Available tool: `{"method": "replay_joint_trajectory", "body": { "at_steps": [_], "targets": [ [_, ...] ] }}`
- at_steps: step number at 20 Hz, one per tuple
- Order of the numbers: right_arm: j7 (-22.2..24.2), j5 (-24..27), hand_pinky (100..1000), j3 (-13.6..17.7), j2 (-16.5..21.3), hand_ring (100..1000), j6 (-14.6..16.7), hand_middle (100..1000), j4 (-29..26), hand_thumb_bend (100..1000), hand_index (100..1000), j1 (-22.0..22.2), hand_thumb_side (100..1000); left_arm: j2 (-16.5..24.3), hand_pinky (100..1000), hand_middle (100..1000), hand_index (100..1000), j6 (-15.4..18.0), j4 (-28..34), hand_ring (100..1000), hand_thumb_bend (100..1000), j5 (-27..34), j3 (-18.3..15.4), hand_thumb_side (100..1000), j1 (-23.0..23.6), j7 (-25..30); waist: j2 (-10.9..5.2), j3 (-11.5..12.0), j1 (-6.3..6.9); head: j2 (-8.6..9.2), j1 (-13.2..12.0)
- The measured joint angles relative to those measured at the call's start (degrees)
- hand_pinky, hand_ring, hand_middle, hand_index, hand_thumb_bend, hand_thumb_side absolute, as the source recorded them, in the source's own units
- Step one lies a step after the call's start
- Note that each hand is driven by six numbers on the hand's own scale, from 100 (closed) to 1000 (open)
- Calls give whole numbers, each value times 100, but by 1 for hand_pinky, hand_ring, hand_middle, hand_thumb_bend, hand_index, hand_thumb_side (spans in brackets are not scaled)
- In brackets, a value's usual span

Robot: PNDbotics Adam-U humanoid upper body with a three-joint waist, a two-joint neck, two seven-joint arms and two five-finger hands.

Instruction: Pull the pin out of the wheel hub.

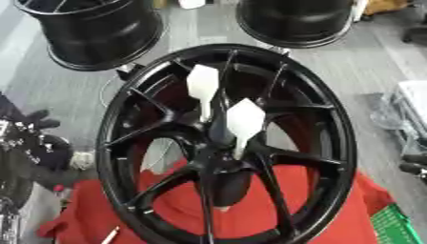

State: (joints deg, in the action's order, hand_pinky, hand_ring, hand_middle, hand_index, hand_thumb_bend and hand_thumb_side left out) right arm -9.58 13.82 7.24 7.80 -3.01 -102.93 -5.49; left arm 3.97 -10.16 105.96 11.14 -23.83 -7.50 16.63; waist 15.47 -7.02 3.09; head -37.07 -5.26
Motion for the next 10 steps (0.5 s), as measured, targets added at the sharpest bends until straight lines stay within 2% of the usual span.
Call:
{"method": "replay_joint_trajectory", "body": {
  "at_steps": [2,6,8,10],
  "targets": [
    [0,0,558,0,0,577,0,752,0,100,838,-1,991,0,591,620,783,0,1,477,256,7,0,858,0,0,0,0,5,0,0],
    [25,-25,555,0,94,581,31,752,-15,100,839,3,890,0,591,619,783,0,1,477,256,21,2,858,0,2,0,4,10,0,0],
    [75,-65,552,0,283,588,87,753,-108,100,840,47,705,0,591,618,783,-6,2,477,255,22,3,858,1,10,-1,10,-6,0,-1],
    [167,-158,551,-24,524,593,179,754,-283,100,841,117,570,3,591,616,784,-11,3,477,255,22,4,857,6,16,-2,16,-50,0,-14]
  ]
}}
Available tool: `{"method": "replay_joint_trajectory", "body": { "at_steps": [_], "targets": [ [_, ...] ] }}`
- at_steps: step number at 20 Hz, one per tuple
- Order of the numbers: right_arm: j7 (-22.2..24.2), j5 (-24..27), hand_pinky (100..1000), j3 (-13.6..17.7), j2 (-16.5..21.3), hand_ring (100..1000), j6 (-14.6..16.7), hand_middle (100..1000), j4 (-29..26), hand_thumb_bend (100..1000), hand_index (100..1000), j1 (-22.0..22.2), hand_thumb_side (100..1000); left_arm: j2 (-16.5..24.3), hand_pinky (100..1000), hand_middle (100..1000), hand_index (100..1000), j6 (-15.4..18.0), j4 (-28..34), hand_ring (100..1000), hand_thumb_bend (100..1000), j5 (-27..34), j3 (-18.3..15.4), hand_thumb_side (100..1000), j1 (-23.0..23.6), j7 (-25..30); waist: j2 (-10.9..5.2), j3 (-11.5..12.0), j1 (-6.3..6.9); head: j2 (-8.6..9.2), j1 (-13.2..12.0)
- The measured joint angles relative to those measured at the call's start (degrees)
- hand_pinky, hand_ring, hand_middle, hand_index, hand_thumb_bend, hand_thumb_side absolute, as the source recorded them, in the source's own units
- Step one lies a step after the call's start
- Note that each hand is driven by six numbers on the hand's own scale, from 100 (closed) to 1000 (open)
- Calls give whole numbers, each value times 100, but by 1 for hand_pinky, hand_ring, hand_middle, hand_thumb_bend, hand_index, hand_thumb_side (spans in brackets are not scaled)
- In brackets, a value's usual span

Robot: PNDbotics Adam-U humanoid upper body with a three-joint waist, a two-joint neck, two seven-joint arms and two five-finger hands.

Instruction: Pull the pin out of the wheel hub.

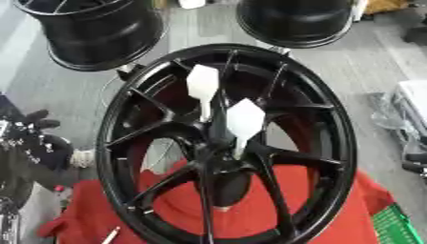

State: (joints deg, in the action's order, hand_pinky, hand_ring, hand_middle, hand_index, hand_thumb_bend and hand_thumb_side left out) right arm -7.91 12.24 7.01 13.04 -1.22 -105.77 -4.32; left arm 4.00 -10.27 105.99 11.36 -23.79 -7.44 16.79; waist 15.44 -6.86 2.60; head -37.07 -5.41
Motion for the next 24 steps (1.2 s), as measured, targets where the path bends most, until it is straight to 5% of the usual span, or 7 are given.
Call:
{"method": "replay_joint_trajectory", "body": {
  "at_steps": [5,11,16,24],
  "targets": [
    [376,-391,556,-291,691,601,334,765,-584,100,848,116,441,64,592,616,784,-15,4,478,257,-3,27,857,19,16,-25,34,-192,0,-29],
    [877,-893,568,-1022,1492,595,814,783,-730,100,855,-480,343,165,592,616,784,-40,10,479,255,-28,35,857,52,54,-69,65,-307,-1,-52],
    [1302,-1315,576,-1714,2172,586,1239,795,-746,100,860,-1162,233,210,592,616,784,-34,19,479,254,-32,64,857,99,85,-105,69,-323,-7,-58],
    [2004,-1964,579,-2644,3298,565,1941,809,-751,100,868,-2285,199,207,592,617,785,3,19,480,250,-32,156,858,149,216,-176,284,-225,-42,135]
  ]
}}
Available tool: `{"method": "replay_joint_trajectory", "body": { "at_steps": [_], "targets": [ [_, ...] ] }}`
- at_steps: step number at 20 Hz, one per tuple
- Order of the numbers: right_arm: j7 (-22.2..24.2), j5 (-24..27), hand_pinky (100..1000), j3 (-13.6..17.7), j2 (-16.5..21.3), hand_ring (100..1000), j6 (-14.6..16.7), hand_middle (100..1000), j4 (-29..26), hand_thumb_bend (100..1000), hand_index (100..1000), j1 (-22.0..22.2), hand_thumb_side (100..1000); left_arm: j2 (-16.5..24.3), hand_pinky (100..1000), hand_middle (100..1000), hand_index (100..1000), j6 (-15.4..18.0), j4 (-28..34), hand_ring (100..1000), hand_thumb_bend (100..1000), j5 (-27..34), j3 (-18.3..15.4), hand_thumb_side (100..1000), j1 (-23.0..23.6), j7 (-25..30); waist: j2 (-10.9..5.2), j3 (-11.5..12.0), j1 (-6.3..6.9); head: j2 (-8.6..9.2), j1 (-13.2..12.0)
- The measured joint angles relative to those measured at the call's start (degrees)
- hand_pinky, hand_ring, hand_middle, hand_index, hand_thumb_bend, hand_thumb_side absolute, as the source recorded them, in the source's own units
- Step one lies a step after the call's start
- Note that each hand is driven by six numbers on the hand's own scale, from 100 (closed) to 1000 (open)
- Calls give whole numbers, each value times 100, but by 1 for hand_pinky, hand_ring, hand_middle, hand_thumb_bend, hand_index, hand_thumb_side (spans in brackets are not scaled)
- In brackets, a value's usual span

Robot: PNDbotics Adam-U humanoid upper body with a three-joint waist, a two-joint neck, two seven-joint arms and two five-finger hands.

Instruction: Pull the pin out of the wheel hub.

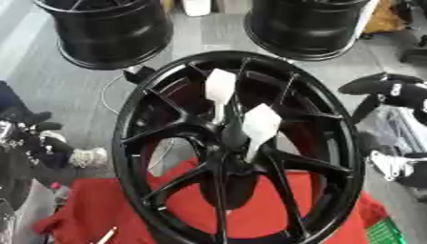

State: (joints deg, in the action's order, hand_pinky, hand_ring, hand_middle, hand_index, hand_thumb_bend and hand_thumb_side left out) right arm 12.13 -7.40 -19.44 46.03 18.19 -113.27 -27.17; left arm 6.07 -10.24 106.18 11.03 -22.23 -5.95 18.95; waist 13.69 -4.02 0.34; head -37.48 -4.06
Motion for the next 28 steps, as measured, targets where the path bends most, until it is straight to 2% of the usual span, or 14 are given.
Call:
{"method": "replay_joint_trajectory", "body": {
  "at_steps": [4,8,10,12,15,17,21,26,28],
  "targets": [
    [341,14,583,-185,486,561,341,818,-3,100,874,-540,200,-5,593,617,785,42,-2,480,248,2,70,859,1,97,0,115,72,-19,181],
    [691,-27,582,-446,487,556,517,822,-30,100,879,-1105,203,-8,593,617,785,69,-20,480,247,2,111,859,1,166,0,143,96,-39,283],
    [1047,-26,580,-586,310,553,375,823,-30,100,879,-1542,203,-9,593,617,785,86,-22,480,247,2,120,860,1,187,1,126,118,-62,295],
    [1734,186,580,-594,72,550,45,827,-32,100,883,-2048,203,-12,593,617,785,91,-22,481,246,2,120,861,0,192,2,86,129,-64,293],
    [2625,571,574,-462,-213,540,-447,828,-32,100,886,-2410,199,-24,593,617,785,100,-23,481,246,2,119,862,0,201,4,93,127,-65,294],
    [2978,706,572,-386,-351,537,-661,829,-19,100,889,-2529,204,-46,593,617,785,107,-23,481,246,2,119,862,-3,213,6,118,127,-66,301],
    [3326,699,567,-352,-566,529,-813,829,181,100,894,-2668,210,-53,594,618,786,101,-25,481,246,2,121,863,-8,235,11,170,118,-67,323],
    [3488,375,561,-379,-820,516,-750,824,607,100,895,-2807,234,-53,594,618,786,94,-27,482,246,2,125,863,-18,287,12,266,93,-68,373],
    [3533,202,559,-408,-922,513,-695,821,817,100,894,-2843,291,-53,594,618,786,90,-28,482,245,2,135,862,-22,303,13,306,94,-69,396]
  ]
}}
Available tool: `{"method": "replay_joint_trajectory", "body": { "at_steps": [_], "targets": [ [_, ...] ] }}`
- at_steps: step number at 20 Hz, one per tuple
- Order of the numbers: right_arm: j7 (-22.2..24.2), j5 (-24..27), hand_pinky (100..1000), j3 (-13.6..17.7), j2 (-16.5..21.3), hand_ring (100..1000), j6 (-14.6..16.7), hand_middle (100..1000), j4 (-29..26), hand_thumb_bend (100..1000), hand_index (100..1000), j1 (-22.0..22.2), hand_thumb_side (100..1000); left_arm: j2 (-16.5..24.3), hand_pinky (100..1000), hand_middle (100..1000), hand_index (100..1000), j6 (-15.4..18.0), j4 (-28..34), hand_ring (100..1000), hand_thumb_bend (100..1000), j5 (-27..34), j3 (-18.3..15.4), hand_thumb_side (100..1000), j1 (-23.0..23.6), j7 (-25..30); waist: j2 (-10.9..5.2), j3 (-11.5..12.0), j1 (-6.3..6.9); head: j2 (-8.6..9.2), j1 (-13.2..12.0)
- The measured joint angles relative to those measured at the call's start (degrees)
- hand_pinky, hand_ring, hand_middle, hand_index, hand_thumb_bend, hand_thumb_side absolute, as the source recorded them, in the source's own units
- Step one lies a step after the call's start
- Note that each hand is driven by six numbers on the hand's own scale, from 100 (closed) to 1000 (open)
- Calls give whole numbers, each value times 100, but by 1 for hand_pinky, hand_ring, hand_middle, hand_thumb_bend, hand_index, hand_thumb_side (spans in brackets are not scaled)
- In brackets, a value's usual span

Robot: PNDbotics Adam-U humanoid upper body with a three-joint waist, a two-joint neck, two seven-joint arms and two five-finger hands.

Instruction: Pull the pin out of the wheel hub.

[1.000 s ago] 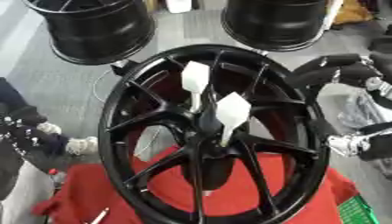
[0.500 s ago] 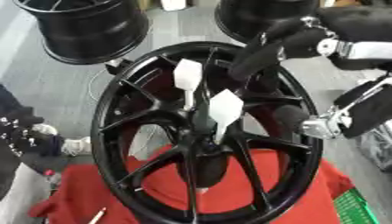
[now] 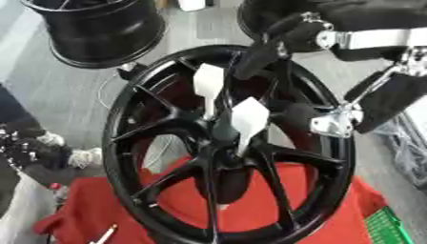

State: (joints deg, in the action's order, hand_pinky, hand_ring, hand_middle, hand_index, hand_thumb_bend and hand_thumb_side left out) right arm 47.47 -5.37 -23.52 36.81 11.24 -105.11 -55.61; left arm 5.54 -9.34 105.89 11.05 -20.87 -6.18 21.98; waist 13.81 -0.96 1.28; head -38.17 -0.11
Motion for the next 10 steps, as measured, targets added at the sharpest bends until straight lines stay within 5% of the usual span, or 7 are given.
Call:
{"method": "replay_joint_trajectory", "body": {
  "at_steps": [10],
  "targets": [
    [139,-806,538,-171,-348,484,341,802,785,100,889,3,468,-1,594,618,787,-7,-28,482,246,0,21,864,-34,54,1,31,8,-1,40]
  ]
}}
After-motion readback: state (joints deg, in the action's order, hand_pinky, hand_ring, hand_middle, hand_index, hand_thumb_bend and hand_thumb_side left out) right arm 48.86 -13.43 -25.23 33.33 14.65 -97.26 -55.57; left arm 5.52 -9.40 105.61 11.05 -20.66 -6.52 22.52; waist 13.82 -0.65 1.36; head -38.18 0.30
